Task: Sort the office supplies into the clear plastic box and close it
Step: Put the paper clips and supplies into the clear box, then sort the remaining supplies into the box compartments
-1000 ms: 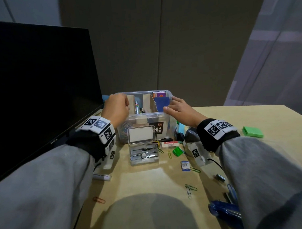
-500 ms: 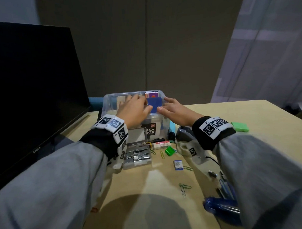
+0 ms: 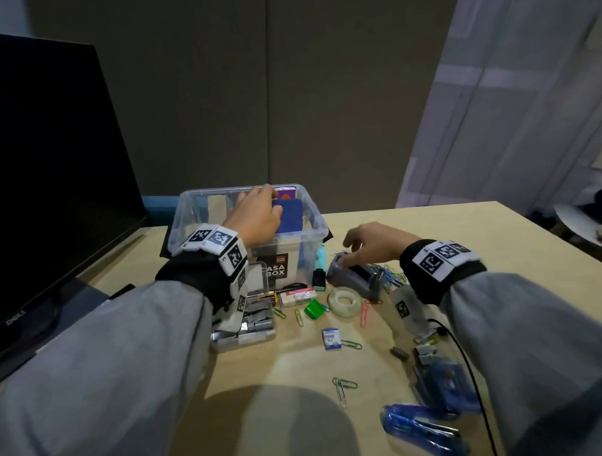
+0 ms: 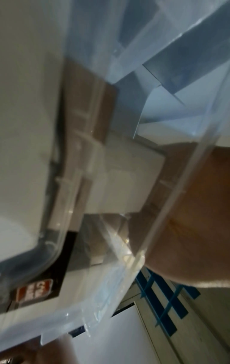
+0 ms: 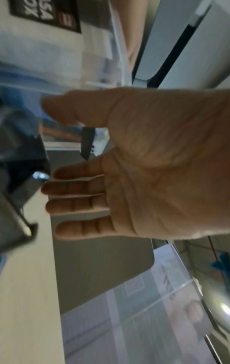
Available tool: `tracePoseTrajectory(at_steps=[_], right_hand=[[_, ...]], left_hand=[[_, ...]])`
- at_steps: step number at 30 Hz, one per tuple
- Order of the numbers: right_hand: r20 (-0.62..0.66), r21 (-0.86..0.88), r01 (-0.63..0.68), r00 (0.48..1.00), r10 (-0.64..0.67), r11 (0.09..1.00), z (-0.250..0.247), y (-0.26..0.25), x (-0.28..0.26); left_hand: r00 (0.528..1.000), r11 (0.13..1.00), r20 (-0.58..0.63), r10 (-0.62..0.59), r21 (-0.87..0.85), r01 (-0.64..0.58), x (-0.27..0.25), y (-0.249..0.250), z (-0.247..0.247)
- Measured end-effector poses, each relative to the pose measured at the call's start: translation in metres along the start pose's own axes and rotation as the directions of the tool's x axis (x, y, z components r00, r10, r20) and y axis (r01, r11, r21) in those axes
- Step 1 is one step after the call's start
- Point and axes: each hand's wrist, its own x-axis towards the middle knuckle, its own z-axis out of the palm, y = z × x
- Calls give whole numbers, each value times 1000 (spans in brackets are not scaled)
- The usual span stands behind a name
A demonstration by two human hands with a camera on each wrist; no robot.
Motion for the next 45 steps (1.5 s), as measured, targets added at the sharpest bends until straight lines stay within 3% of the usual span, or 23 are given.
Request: tracePoseTrajectory(at_steps=[4,7,12,18,21,24,27,29,31,40,45], right_hand=[[132,-119,-20,991,36,993,9,-20,10],[137,-161,-20,990,42,987,15,-28,13],[47,-160,-6,999,14,987,11,-25,13],[-159,33,14,987,-8,999,-31,-15,4],[-353,69,26,936,0,997,-58,-17,-3],[-552,126,58,834,21,990,-83,-28,-13],[-690,332,231,720,69,914,-97,-44,-15],[-670,505,365,737,89,782,-95,-57,-12],[-638,552,398,768,63,733,-85,-71,-9],[-610,363,282,793,-2,888,-43,-99,10],[-544,121,203,832,-107,972,-31,-104,10]], left_hand=[[1000,998,-18,7,-60,-8,-3,-3,-3],[998,998,-35,43,-39,-44,-4,-4,-3],[999,999,-28,37,-16,-38,-6,-3,-2],[993,999,119,-4,-52,10,-6,-1,-5],[994,999,105,-4,-45,9,-4,-3,-5],[996,998,90,5,-59,0,-5,-2,-5],[995,995,95,6,-102,3,-5,-2,-7],[994,988,109,6,-152,11,-7,-2,-9],[993,978,114,2,-206,22,-10,-2,-12],[991,938,116,-65,-333,100,-12,-4,-20],[989,922,123,-77,-369,118,-12,-4,-19]])
